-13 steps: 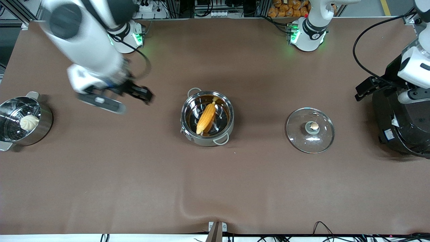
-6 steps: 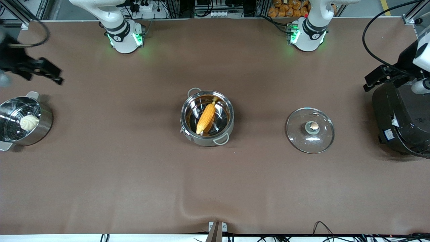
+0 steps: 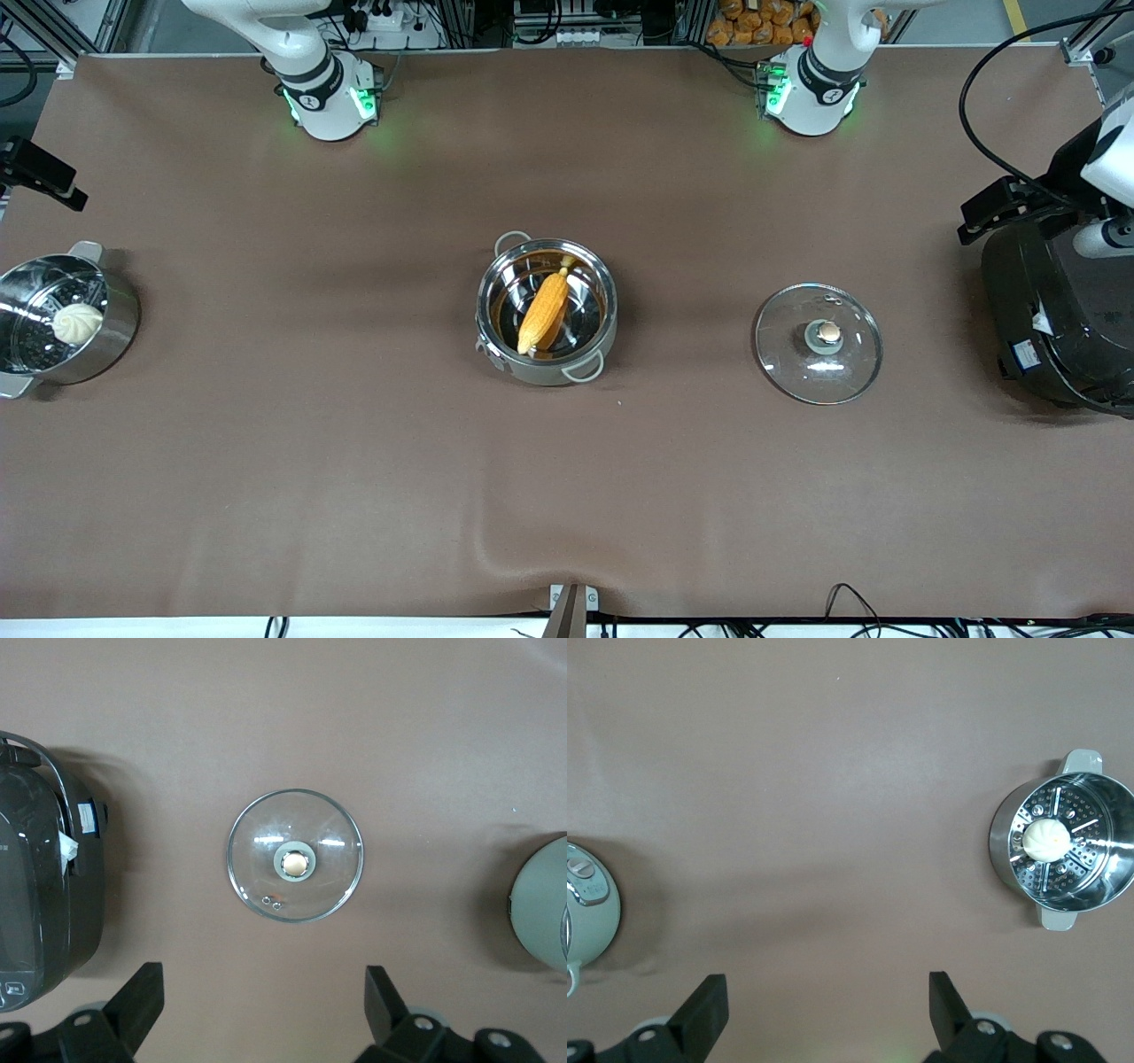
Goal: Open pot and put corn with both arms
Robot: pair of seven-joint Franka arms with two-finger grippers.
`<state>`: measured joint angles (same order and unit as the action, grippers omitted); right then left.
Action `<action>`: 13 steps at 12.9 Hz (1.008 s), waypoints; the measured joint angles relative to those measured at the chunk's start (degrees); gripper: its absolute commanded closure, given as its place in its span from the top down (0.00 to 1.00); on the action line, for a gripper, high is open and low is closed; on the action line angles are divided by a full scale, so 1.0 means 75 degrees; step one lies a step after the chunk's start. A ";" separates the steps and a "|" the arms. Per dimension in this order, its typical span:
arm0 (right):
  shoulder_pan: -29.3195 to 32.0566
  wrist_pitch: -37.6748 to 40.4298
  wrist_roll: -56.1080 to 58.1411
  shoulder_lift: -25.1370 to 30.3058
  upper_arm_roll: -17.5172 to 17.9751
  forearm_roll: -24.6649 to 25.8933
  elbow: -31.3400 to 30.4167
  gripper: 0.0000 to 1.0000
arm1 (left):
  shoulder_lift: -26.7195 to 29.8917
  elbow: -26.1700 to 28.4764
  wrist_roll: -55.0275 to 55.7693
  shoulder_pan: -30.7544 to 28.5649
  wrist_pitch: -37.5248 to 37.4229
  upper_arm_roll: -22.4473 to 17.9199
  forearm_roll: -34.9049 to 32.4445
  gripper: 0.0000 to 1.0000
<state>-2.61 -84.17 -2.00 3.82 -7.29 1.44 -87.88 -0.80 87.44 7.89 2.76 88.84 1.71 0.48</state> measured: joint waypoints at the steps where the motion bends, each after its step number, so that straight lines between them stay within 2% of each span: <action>1: -0.0016 0.0000 0.0005 0.0012 0.0009 -0.0008 -0.0039 1.00 | 0.0000 0.0000 -0.0001 0.0002 -0.0042 -0.0003 0.0000 1.00; 13: -0.0039 0.0329 0.0005 0.0011 0.0027 -0.0021 -0.0285 1.00 | 0.0004 -0.0096 -0.0522 0.0100 -0.0152 -0.0171 0.0000 1.00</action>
<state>-2.90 -81.70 -1.96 3.91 -7.09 1.28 -90.02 -0.77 86.73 3.97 3.51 87.71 0.42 0.48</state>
